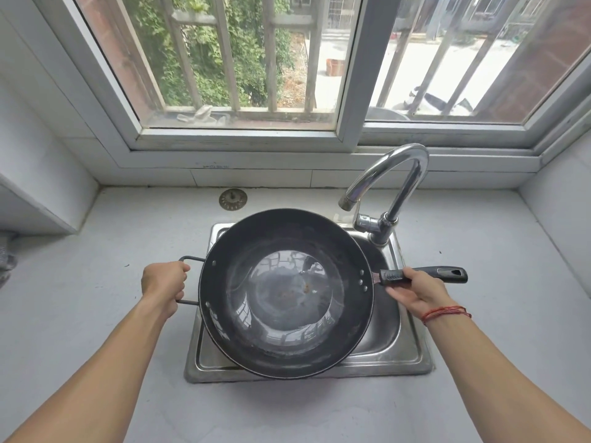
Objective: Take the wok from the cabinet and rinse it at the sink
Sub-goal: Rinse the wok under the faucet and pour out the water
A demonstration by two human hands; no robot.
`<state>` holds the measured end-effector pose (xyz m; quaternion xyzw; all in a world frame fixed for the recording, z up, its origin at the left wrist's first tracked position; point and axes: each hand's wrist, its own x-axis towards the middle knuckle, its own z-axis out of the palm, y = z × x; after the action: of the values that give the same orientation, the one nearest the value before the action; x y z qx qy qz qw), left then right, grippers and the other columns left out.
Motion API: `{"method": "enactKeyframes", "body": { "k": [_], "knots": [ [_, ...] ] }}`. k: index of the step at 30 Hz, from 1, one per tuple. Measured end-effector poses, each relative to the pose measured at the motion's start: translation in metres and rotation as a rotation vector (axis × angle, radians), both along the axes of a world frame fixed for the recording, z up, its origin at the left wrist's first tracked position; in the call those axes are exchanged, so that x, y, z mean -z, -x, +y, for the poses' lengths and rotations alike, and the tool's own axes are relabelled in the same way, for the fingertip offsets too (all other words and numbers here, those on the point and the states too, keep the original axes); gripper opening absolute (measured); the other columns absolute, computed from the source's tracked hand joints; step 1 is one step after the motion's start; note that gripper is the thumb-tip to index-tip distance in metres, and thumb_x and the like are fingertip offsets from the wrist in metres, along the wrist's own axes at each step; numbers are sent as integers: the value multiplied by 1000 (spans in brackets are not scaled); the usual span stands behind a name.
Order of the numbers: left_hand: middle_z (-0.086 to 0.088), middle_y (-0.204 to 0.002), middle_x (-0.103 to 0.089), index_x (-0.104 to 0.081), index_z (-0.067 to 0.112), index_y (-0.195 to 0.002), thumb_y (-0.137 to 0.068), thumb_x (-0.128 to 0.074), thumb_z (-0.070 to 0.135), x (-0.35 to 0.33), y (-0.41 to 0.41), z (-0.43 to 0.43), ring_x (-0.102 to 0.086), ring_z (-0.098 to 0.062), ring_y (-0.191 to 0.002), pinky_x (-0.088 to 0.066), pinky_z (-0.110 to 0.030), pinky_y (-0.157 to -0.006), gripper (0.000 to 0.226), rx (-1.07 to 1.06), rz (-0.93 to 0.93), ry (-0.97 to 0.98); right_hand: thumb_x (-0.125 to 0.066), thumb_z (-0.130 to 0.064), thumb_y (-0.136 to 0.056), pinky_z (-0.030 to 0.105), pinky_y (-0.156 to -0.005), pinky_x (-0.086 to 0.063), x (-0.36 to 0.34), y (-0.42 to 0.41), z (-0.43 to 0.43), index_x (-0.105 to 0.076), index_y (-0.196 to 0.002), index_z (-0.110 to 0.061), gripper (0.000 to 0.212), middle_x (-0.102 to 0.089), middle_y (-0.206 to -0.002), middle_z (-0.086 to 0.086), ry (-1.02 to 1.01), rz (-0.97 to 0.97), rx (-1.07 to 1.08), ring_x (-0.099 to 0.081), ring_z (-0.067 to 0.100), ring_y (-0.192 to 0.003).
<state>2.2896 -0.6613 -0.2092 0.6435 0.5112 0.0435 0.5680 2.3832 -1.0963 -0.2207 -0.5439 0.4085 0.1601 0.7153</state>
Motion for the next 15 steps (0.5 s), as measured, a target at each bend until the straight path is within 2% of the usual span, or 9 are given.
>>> {"method": "enactKeyframes", "body": {
  "k": [3, 6, 9, 12, 15],
  "knots": [
    [-6, -64, -44, -58, 6, -74, -87, -53, 0, -18, -6, 0, -28, -17, -50, -20, -29, -46, 15, -17, -43, -18, -49, -8, -99, 53, -81, -54, -11, -6, 4, -53, -102, -2, 8, -65, -110, 30, -2, -25, 9, -67, 43, -98],
    [-5, -62, -42, -55, 8, -73, -85, -52, 3, -37, -12, -1, -25, -18, -49, -18, -26, -45, 13, -32, -95, -17, -47, -11, -98, 53, -79, -55, -26, -17, 10, -52, -94, -6, 8, -65, -112, 27, -42, -55, 10, -67, 42, -98],
    [-3, -62, -40, -52, 11, -69, -85, -51, 9, -53, -16, -4, -24, -16, -48, -18, -26, -43, 16, -48, -145, -19, -53, -16, -97, 46, -64, -60, -42, -27, 15, -53, -100, -6, 10, -66, -106, 23, -59, -85, 2, -68, 36, -92],
    [-2, -60, -40, -49, 14, -66, -86, -52, 17, -63, -19, -6, -25, -15, -48, -19, -28, -45, 21, -89, -190, -8, -58, -21, -98, 46, -59, -61, -51, -34, 19, -52, -111, -7, 20, -65, -101, 22, -98, -113, 21, -70, 33, -83],
    [0, -55, -38, -46, 16, -63, -82, -52, 22, -70, -22, -8, -25, -15, -47, -20, -28, -45, 22, -130, -220, 19, -61, -24, -96, 42, -52, -60, -57, -36, 23, -53, -98, -9, 18, -66, -95, 17, -125, -120, 32, -72, 28, -70]
  ]
}}
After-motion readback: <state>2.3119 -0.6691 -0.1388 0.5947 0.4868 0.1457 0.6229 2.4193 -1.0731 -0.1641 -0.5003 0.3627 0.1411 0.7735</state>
